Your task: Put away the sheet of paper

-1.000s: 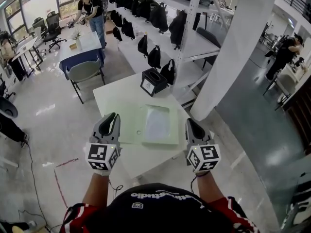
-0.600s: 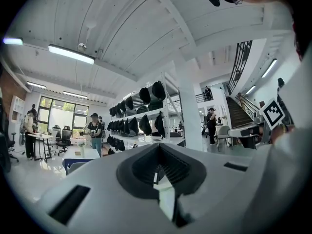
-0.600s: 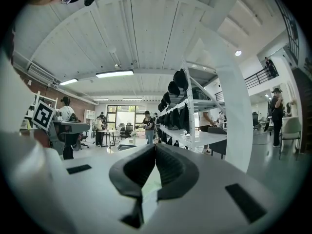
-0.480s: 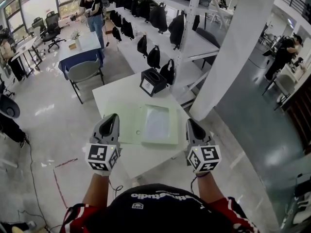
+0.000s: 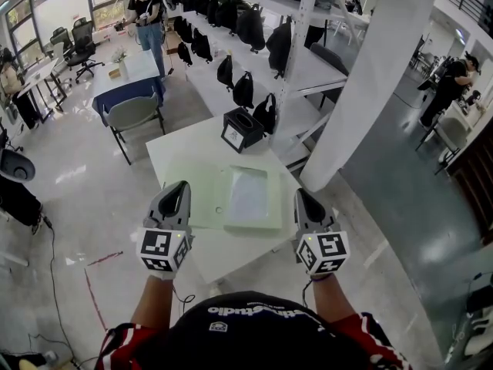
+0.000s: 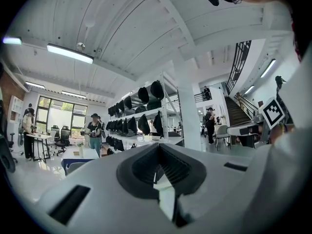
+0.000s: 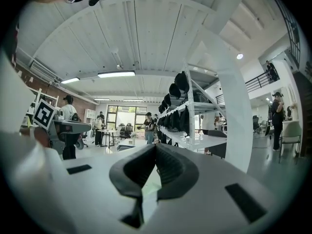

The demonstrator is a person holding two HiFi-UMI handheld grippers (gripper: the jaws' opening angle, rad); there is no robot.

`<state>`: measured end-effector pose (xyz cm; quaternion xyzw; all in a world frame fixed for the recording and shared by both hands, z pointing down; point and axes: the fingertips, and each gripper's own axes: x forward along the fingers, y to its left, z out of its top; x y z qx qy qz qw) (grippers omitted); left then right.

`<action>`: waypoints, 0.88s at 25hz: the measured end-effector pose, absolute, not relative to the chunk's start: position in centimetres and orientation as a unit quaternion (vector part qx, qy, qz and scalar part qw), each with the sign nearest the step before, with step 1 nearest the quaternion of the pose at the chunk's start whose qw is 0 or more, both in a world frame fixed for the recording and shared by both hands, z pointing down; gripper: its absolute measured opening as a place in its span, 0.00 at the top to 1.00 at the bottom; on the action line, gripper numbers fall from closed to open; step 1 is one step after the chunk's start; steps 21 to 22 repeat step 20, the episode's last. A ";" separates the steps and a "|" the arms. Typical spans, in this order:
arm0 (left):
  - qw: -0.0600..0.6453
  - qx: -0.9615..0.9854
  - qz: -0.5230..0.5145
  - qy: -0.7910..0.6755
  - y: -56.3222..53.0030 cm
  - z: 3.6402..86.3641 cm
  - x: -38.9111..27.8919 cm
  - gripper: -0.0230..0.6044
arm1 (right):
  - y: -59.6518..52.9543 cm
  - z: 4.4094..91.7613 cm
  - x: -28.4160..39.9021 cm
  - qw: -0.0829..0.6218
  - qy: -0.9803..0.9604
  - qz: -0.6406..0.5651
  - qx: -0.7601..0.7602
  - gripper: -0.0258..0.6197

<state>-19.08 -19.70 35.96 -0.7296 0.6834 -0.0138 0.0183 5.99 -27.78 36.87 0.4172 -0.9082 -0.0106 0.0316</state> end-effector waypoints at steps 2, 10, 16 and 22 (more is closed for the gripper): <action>0.019 -0.730 -0.014 0.683 -19.7 36.0 -19.1 0.95 | -27.8 36.9 6.0 0.031 -0.908 -0.009 0.417 0.96; 0.022 -0.731 -0.014 0.682 -19.8 35.8 -19.2 0.95 | -27.8 37.1 5.8 0.033 -0.909 -0.008 0.415 0.96; 0.022 -0.731 -0.016 0.682 -20.1 35.8 -19.0 0.95 | -28.1 37.3 5.8 0.033 -0.909 -0.006 0.415 0.96; 0.022 -0.731 -0.015 0.682 -20.3 35.7 -19.0 0.95 | -28.3 37.3 5.8 0.034 -0.909 -0.007 0.415 0.96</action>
